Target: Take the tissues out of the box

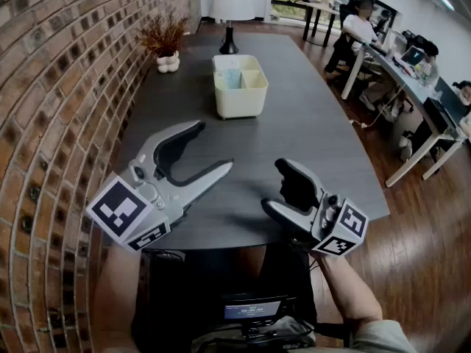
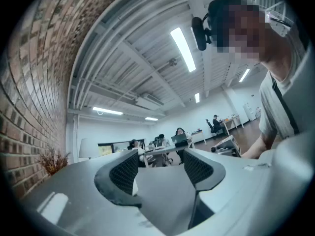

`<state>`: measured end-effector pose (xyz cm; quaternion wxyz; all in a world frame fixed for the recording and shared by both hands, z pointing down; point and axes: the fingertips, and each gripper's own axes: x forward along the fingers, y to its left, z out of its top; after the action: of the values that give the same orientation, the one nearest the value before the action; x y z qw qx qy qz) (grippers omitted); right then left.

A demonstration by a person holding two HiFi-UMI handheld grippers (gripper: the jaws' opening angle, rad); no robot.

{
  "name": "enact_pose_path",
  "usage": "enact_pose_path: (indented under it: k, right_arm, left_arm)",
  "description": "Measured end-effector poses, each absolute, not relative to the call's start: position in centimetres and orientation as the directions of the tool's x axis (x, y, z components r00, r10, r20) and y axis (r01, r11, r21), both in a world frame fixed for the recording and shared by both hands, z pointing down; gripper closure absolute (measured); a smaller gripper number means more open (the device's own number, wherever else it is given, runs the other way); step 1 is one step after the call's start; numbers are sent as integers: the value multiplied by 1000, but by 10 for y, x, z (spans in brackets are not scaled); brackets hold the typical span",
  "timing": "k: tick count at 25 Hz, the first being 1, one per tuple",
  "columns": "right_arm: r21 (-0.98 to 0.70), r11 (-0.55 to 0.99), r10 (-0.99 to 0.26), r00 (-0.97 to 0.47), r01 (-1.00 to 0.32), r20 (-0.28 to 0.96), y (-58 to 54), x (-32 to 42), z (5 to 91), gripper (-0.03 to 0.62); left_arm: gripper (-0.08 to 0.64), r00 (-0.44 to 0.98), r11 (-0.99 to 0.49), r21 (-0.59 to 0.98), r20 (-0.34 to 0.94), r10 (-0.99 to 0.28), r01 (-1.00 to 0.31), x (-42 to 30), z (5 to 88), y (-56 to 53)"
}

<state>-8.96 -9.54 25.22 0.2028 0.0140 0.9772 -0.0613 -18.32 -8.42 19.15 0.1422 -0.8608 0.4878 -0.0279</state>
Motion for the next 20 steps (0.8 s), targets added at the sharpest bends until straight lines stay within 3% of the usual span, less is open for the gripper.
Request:
enact_pose_path:
  k: [7, 8, 12, 20]
  right_arm:
    - [-155, 985, 16, -933, 76, -358, -98, -69, 266, 229]
    - [-162, 984, 17, -933, 80, -359, -99, -69, 266, 229]
    - [-187, 978, 18, -927, 95, -374, -103, -67, 267, 230]
    - [-220, 971, 1, -919, 96, -395, -111, -63, 265, 230]
  left_arm:
    - [249, 495, -492, -272, 62, -867, -827, -213, 172, -166]
    - [200, 497, -502, -272, 91, -863, -821, -217, 172, -178]
    - [116, 512, -558, -263, 225, -829, -787, -228, 185, -224]
    - [107, 380, -583, -387, 485, -788, -715, -271, 217, -305]
